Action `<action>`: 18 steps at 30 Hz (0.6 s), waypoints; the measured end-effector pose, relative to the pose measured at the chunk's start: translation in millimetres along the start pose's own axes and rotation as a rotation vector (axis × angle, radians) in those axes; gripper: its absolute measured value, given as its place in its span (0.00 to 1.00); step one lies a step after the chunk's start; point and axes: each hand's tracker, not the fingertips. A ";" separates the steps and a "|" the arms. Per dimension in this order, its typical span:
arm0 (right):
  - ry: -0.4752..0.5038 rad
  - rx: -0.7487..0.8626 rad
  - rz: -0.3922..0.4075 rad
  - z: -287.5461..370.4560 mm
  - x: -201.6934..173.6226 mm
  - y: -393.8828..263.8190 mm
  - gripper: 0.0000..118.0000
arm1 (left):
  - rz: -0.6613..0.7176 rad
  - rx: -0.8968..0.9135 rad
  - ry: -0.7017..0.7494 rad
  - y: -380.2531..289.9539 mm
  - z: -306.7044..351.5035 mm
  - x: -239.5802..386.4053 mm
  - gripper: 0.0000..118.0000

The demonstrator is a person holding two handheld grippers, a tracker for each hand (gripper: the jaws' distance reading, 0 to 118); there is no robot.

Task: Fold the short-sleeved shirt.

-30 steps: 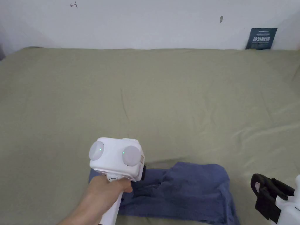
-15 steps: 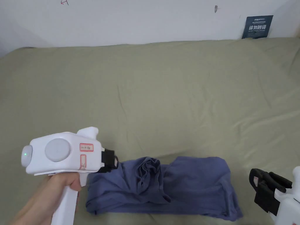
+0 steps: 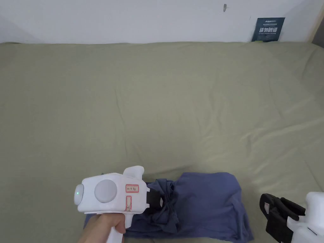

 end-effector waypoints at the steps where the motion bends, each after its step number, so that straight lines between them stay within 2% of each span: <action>1: 0.000 -0.004 -0.001 -2.4 -0.5 0.5 0.02 | -0.005 -0.002 0.005 2.0 5.9 -1.4 0.00; 3: 0.001 -0.007 0.006 -3.1 -4.2 1.8 0.02 | -0.037 0.007 0.007 11.8 38.4 -3.7 0.00; 5: 0.008 0.000 0.006 -5.0 -6.6 4.9 0.02 | -0.060 0.104 -0.010 14.5 86.7 -11.6 0.00; 8: 0.020 0.000 0.007 -10.5 -13.5 9.2 0.02 | -0.006 0.180 0.017 14.3 150.3 -40.2 0.00; 11: 0.032 0.006 0.023 -13.9 -22.8 12.9 0.02 | 0.044 0.162 0.120 4.6 176.7 -78.4 0.00; 14: 0.038 0.003 0.032 -18.3 -30.5 14.9 0.02 | 0.120 0.147 0.104 -3.3 172.5 -115.1 0.00; 15: 0.038 0.001 0.035 -18.1 -34.5 14.7 0.02 | 0.155 0.148 0.037 -5.7 168.2 -124.3 0.12; 16: 0.037 -0.003 0.040 -18.7 -37.0 14.6 0.02 | 0.198 0.128 -0.023 -6.8 161.1 -131.0 0.42; 17: 0.035 -0.008 0.044 -19.4 -38.6 14.7 0.02 | 0.233 0.112 -0.072 -7.9 153.2 -136.0 0.84; 18: 0.035 -0.012 0.048 -20.2 -40.0 14.7 0.02 | 0.239 0.068 -0.131 -7.9 137.8 -139.5 1.00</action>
